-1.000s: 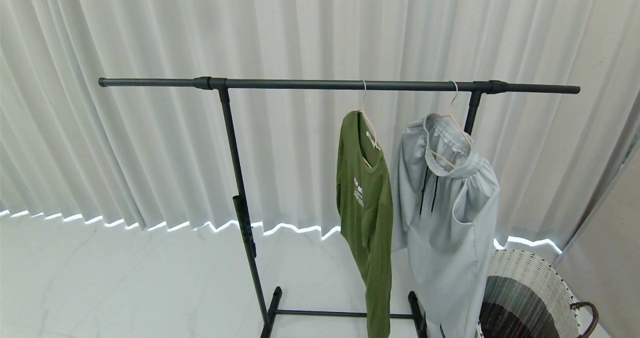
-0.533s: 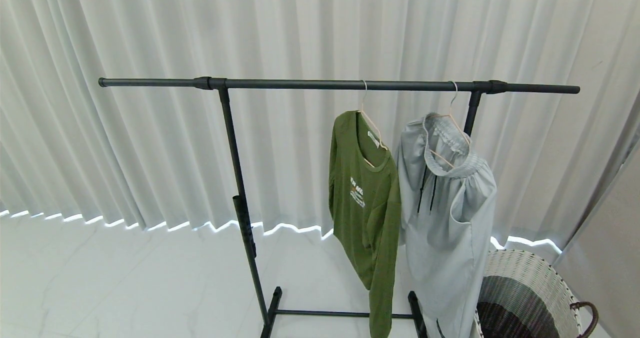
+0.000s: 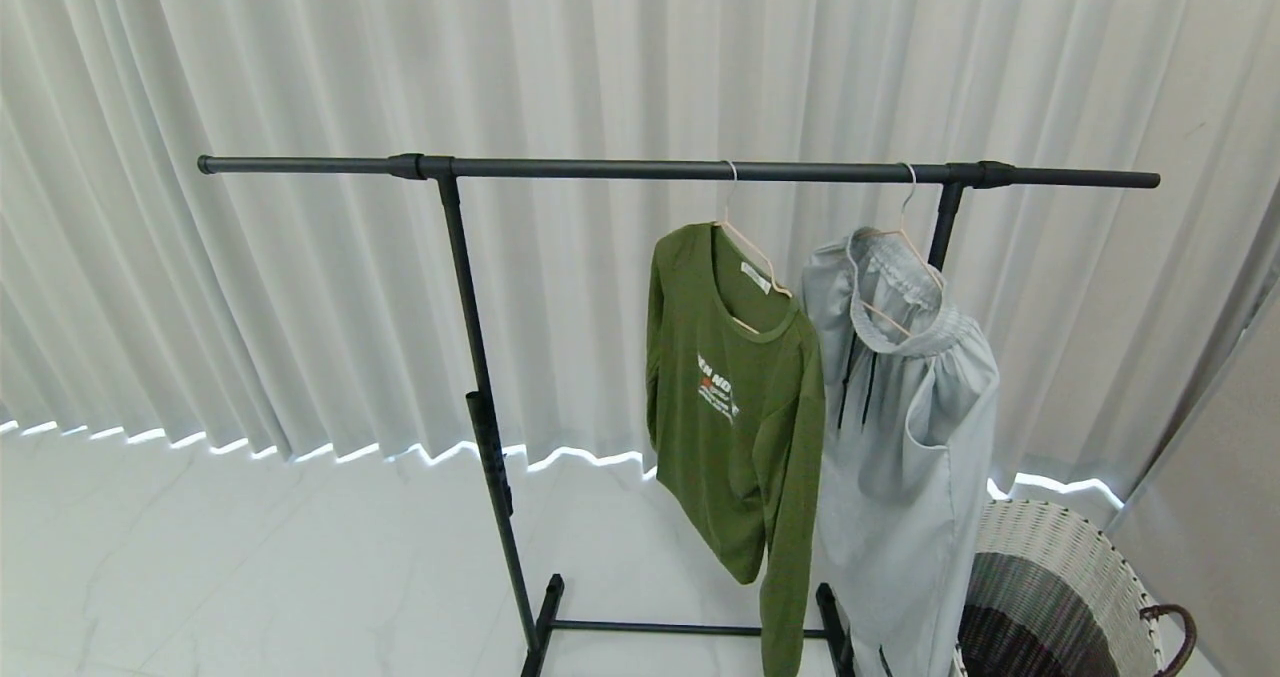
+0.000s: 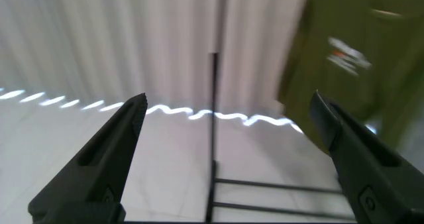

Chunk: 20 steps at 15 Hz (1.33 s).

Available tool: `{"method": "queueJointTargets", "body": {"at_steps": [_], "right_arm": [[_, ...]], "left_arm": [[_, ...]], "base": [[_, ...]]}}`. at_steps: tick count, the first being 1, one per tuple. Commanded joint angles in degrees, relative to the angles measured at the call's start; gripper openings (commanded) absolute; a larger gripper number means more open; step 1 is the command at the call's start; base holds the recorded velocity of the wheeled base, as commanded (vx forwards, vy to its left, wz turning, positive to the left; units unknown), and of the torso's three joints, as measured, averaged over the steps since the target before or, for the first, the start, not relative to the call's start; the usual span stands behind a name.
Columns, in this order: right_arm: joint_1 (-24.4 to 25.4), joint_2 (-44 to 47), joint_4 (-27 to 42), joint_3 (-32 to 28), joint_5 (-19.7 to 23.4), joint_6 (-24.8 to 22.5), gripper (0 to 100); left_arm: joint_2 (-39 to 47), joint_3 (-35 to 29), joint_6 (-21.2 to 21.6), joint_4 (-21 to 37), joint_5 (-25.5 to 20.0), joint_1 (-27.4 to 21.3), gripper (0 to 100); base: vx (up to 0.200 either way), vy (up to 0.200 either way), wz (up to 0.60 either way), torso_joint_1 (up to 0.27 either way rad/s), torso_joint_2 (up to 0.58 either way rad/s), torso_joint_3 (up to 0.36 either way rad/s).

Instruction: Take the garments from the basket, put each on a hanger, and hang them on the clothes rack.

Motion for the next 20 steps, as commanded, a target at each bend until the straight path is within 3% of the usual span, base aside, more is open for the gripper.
{"method": "queueJointTargets", "body": {"at_steps": [1, 4, 7, 10, 13, 15, 17, 19, 20], "right_arm": [[0.0, 0.3, 0.7, 0.0, 0.1, 0.0, 100], [0.0, 0.3, 1.5, 0.0, 0.2, 0.1, 100], [1.2, 0.4, 2.2, 0.0, 0.4, 0.3, 100], [9.7, -1.0, 2.3, 0.0, 0.3, 0.8, 100], [7.4, -3.7, 2.8, 0.0, -0.9, 2.2, 100], [6.5, -5.1, 3.1, 0.0, -5.3, 4.2, 100], [6.5, -5.1, 3.2, 0.0, -5.5, 4.4, 100], [6.5, -5.2, 3.1, 0.0, -6.9, 9.8, 100], [6.5, -5.2, 3.1, 0.0, -8.1, 9.8, 100]], "left_arm": [[-1.8, 0.4, -1.6, 0.4, 5.3, 0.6, 100], [-1.8, 0.4, -1.1, 0.4, 5.2, 0.5, 100], [-1.9, 0.4, -3.4, 0.4, 5.3, 0.5, 100], [-1.9, 0.4, -3.4, 0.4, 5.3, 0.5, 100], [-1.9, 0.4, -3.4, 0.4, 5.2, 0.6, 100], [-1.9, 0.4, -3.4, 0.4, 5.3, 0.5, 100], [-1.9, 0.4, -3.4, 0.4, 5.3, 0.5, 100], [-1.9, 0.4, -3.4, 0.4, 5.3, 0.5, 100], [-1.9, 0.4, -3.4, 0.4, 5.3, 0.6, 100]], "base": [[0.000, 0.000, 0.00, 0.000, 0.00, 0.000], [0.000, 0.000, 0.00, 0.000, 0.00, 0.000], [0.000, 0.000, 0.00, 0.000, 0.00, 0.000], [0.000, 0.000, 0.00, 0.000, 0.00, 0.000], [0.000, 0.000, 0.00, 0.000, 0.00, 0.000], [0.000, 0.000, 0.00, 0.000, 0.00, 0.000], [0.000, 0.000, 0.00, 0.000, 0.00, 0.000], [0.000, 0.000, 0.00, 0.000, 0.00, 0.000], [0.000, 0.000, 0.00, 0.000, 0.00, 0.000]]}}
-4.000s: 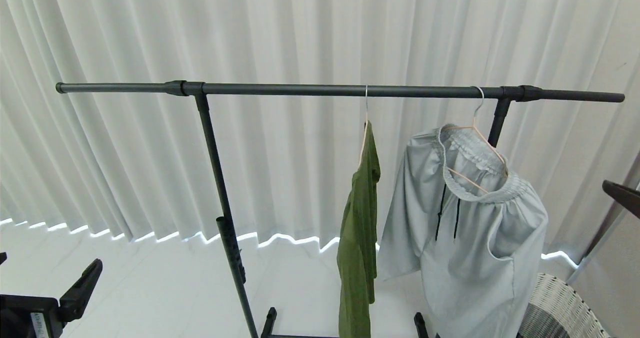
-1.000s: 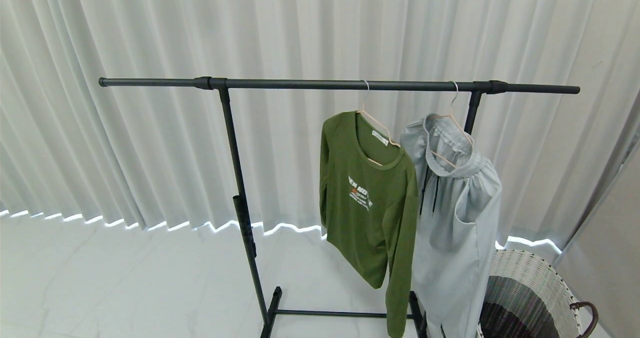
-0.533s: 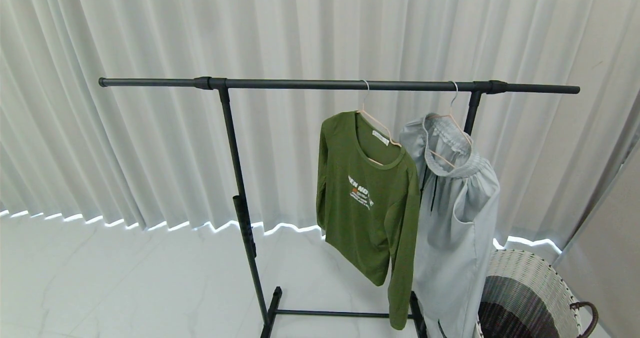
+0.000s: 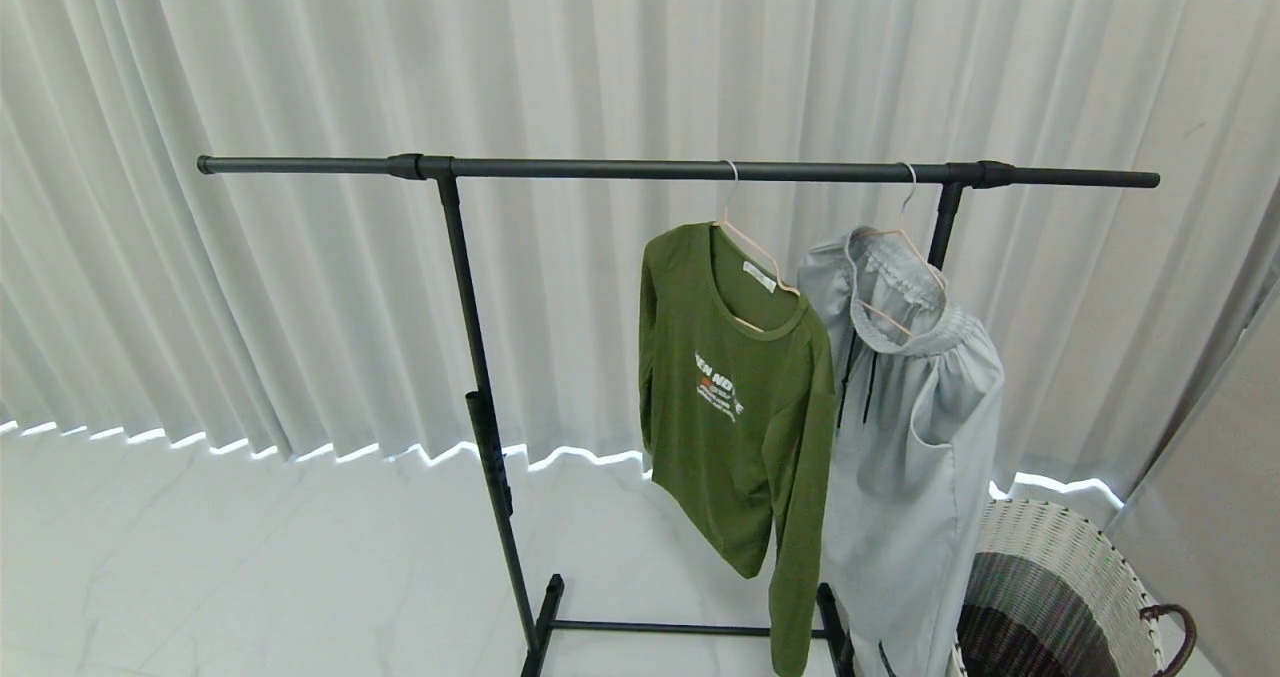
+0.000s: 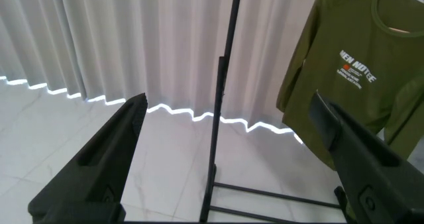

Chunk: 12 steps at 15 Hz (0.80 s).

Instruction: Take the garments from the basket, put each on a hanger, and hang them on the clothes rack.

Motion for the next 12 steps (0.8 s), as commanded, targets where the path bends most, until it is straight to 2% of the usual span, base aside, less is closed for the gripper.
{"method": "queueJointTargets", "body": {"at_steps": [1, 12], "right_arm": [[0.0, -0.2, -0.1, 0.0, -1.7, -0.3, 100], [0.3, -0.2, -0.1, 0.0, -0.7, -0.7, 100]], "left_arm": [[-0.1, 0.0, 0.0, 0.0, 0.0, 0.0, 100], [-0.1, 0.0, 0.0, 0.0, 0.0, 0.0, 100]], "base": [[0.000, 0.000, 0.00, 0.000, 0.00, 0.000], [0.000, 0.000, 0.00, 0.000, 0.00, 0.000]]}}
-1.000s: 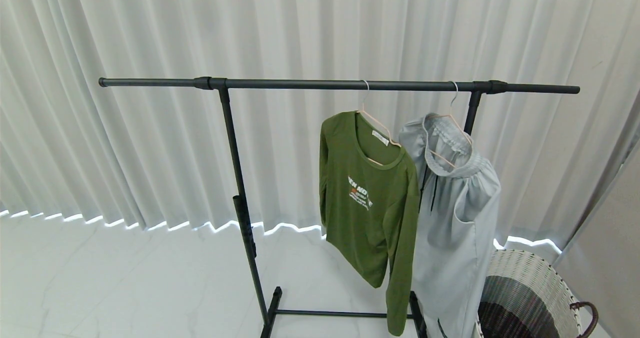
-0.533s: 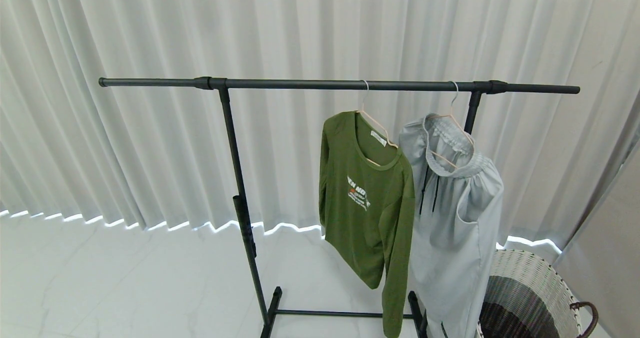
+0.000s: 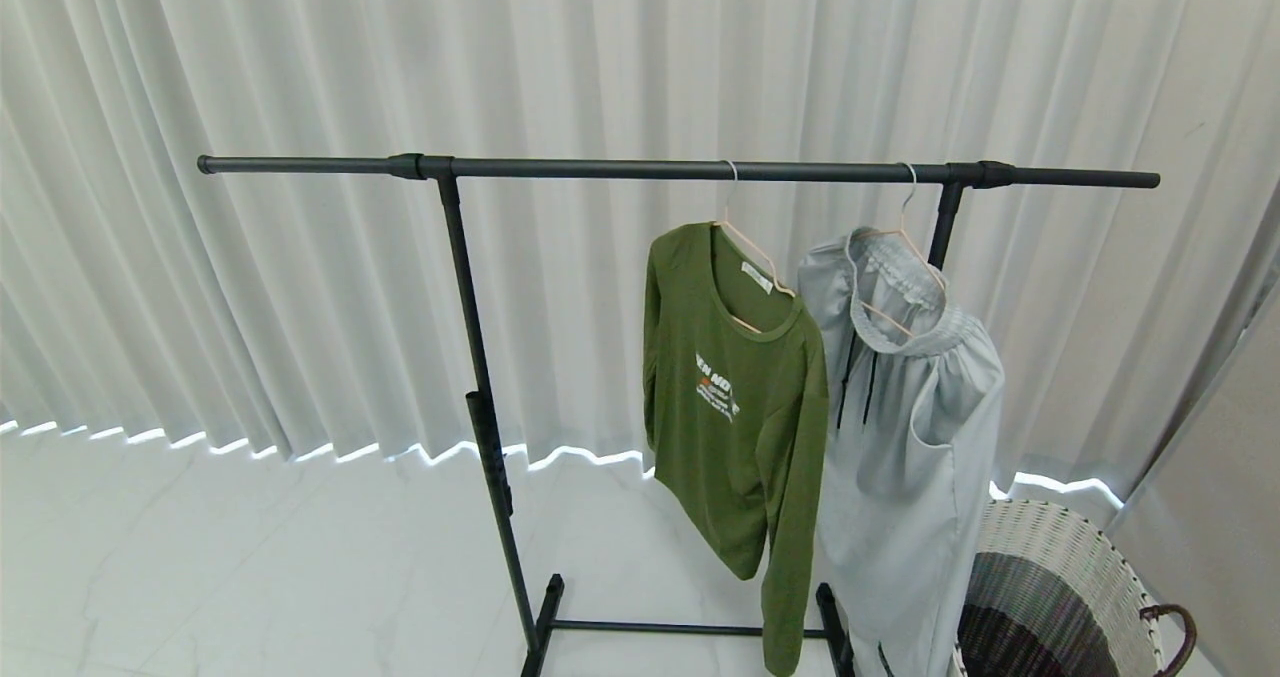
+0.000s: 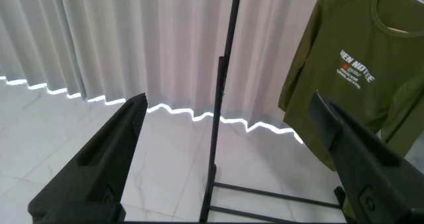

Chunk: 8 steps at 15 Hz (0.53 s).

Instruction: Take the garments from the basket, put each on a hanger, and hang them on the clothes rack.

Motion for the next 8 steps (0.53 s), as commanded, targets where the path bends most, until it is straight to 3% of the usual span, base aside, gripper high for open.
{"method": "queueJointTargets", "body": {"at_steps": [1, 8], "right_arm": [[0.0, -0.1, 0.0, 0.0, 0.0, 0.0, 100], [0.0, -0.1, -0.1, 0.0, 0.0, 0.0, 100]], "left_arm": [[0.0, 0.0, 0.0, 0.0, 0.0, 0.0, 100], [0.0, 0.0, 0.0, 0.0, 0.0, 0.1, 100]], "base": [[0.000, 0.000, 0.00, 0.000, 0.00, 0.000], [0.000, 0.000, 0.00, 0.000, 0.00, 0.000]]}}
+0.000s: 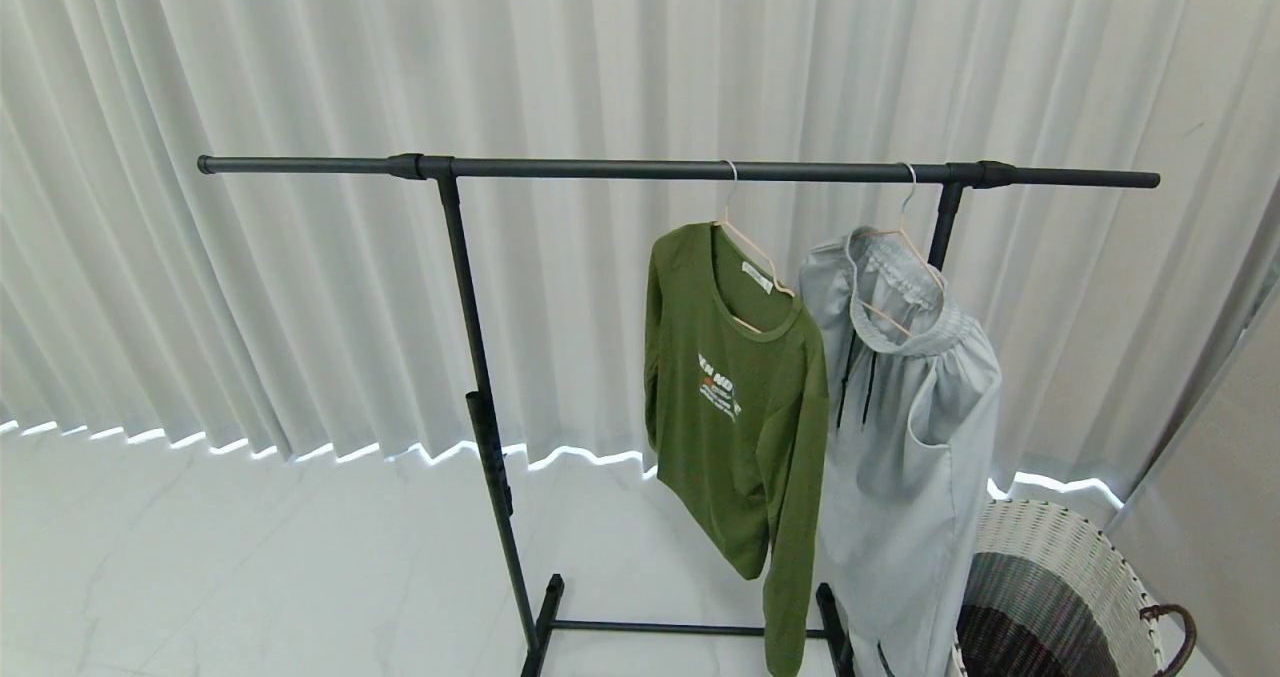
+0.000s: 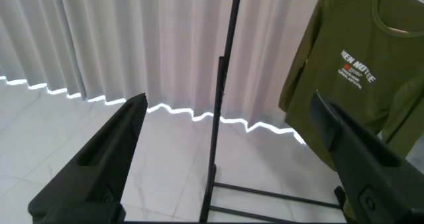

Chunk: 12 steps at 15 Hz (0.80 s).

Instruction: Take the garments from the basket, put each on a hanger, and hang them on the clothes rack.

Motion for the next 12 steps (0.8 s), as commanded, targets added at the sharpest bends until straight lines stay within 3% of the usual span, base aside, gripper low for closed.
{"method": "queueJointTargets", "body": {"at_steps": [1, 12], "right_arm": [[0.0, -0.1, 0.0, 0.0, 0.0, 0.0, 100], [0.0, -0.1, 0.0, 0.0, 0.0, 0.0, 100]], "left_arm": [[0.0, 0.0, 0.0, 0.0, 0.0, 0.0, 100], [0.0, 0.0, 0.0, 0.0, 0.0, 0.0, 100]], "base": [[0.000, 0.000, 0.00, 0.000, 0.00, 0.000], [0.000, 0.000, 0.00, 0.000, 0.00, 0.000]]}}
